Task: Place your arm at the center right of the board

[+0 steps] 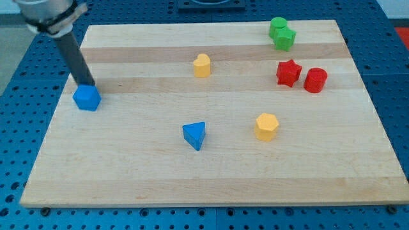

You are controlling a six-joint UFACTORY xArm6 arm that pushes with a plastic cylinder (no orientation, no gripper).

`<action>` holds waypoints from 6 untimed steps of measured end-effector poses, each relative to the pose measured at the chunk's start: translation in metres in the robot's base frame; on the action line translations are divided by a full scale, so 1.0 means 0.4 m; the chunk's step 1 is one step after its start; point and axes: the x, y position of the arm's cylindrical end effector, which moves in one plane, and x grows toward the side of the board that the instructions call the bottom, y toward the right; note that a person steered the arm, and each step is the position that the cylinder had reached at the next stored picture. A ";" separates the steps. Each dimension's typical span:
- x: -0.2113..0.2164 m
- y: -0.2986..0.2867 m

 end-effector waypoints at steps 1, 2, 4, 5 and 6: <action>0.073 0.010; 0.146 0.084; 0.114 0.194; 0.106 0.485; 0.076 0.680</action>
